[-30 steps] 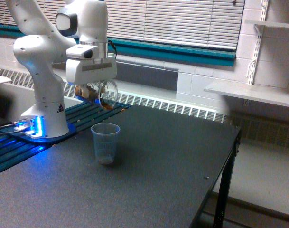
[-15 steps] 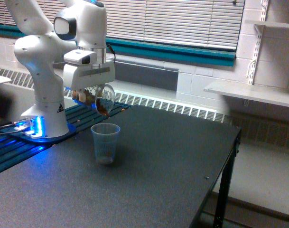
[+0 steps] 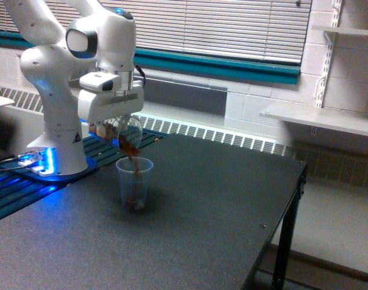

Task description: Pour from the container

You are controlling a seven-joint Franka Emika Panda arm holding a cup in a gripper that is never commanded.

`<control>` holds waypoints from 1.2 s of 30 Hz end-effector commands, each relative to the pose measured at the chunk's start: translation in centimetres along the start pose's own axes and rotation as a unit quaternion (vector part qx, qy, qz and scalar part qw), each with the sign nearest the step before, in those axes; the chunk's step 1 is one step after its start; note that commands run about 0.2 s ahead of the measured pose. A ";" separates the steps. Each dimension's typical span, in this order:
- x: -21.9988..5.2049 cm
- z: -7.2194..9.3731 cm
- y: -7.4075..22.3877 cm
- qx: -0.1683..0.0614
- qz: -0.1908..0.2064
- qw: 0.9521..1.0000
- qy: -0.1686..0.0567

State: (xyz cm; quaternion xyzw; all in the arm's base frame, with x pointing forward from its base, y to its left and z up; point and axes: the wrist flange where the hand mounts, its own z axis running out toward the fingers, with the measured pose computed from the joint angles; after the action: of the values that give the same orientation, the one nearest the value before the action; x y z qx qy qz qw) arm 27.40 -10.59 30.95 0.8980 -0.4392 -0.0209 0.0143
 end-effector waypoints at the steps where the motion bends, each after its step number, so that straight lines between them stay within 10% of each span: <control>1: -1.2 2.0 -0.1 -0.016 0.010 1.000 -0.019; 36: -3.6 4.3 -2.5 -0.033 -0.009 0.999 -0.027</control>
State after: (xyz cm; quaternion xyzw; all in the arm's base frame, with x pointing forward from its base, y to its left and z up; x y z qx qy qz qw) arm 27.76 -8.16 27.73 0.9020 -0.4291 -0.0421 0.0225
